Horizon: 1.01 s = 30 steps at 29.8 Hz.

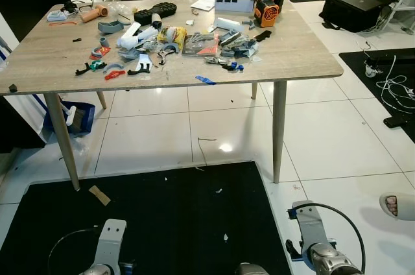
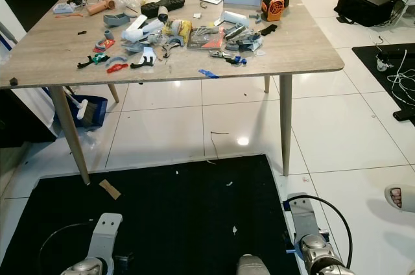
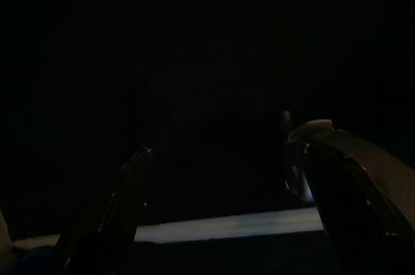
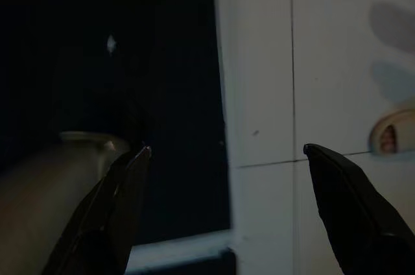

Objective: Picking trash to rubbish bin

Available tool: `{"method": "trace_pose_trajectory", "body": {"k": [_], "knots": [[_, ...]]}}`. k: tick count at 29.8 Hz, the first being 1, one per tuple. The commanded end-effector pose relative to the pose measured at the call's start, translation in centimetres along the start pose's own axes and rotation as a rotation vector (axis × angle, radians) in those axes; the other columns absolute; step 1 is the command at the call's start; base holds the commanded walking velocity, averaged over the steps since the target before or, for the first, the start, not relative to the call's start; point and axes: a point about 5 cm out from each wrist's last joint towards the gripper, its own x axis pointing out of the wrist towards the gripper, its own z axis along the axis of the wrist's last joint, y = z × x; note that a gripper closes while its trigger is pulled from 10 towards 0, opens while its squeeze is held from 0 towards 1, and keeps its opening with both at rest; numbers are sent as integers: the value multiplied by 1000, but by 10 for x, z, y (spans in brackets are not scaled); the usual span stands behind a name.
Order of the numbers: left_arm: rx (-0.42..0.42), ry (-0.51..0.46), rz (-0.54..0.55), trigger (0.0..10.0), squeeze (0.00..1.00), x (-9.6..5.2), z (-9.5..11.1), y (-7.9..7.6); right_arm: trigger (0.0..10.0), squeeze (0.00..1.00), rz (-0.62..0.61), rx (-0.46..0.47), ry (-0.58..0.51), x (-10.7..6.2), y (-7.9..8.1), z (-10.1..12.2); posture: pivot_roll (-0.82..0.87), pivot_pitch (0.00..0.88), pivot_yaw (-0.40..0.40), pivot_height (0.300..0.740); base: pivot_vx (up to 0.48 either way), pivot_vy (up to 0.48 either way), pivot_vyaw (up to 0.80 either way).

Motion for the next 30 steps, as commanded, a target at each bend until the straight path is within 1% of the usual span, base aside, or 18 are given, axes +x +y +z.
{"method": "trace_pose_trajectory", "body": {"k": [1,3,4,5,6,8,10,11,12,13,15,16,17,19,22,26,27,30], "knots": [[17,-7,15,10000,0,-1,0,3,10000,0,-9,44,-12,0,2,-1,-67,0,46,740,0,0,0],[17,-7,15,10000,0,-1,0,3,10000,0,-9,44,-12,0,2,-1,-67,0,46,740,0,0,0],[-7,-27,32,10000,0,-1,1,4,10000,0,-25,102,-40,-1,3,0,-68,0,46,740,0,0,0],[-7,-27,32,10000,0,-1,1,4,10000,0,-25,102,-40,-1,3,0,-68,0,46,740,0,0,0],[-86,-78,50,10000,0,-1,3,5,10000,0,-37,184,-161,1,-6,33,-69,0,46,740,0,0,0],[-86,-78,50,10000,0,-1,3,5,10000,0,-37,184,-161,1,-6,33,-69,0,46,740,0,0,0],[-227,-190,64,10000,0,-3,9,7,10000,0,-29,286,-392,-4,-21,100,-73,0,48,740,0,0,0],[-261,-234,62,10000,0,-4,12,7,10000,0,-7,305,-476,-9,-23,124,-72,0,48,740,0,0,0],[-261,-234,62,10000,0,-4,12,7,10000,0,-7,305,-476,-9,-23,124,-72,0,48,740,0,0,0],[-256,-295,58,10000,0,-3,30,8,10000,0,10,302,-518,-11,-23,137,-72,0,48,740,0,0,0],[-212,-479,45,10000,0,-8,119,14,10000,0,29,262,-531,-13,-21,147,-73,0,50,740,0,0,0],[-198,-531,39,10000,0,-13,145,14,10000,0,28,243,-523,-13,-20,148,-73,0,50,740,0,0,0],[-198,-531,39,10000,0,-13,145,14,10000,0,28,243,-523,-13,-20,148,-73,0,50,740,0,0,0],[-190,-575,32,10000,0,-18,164,13,10000,0,24,213,-507,-12,-19,148,-75,0,51,740,0,0,0],[-198,-599,23,10000,0,-19,168,12,10000,0,70,231,-530,-13,-16,151,-80,0,51,740,0,0,0],[-236,-737,-22,10000,0,-31,190,19,10000,0,268,339,-683,-25,-13,180,-78,0,42,740,0,0,0],[-236,-737,-22,10000,0,-31,190,19,10000,0,268,339,-683,-25,-13,180,-78,0,42,740,0,0,0],[-211,-918,-80,10000,0,-54,233,23,10000,0,476,357,-854,-45,-10,215,-75,0,38,740,0,0,0]]}}
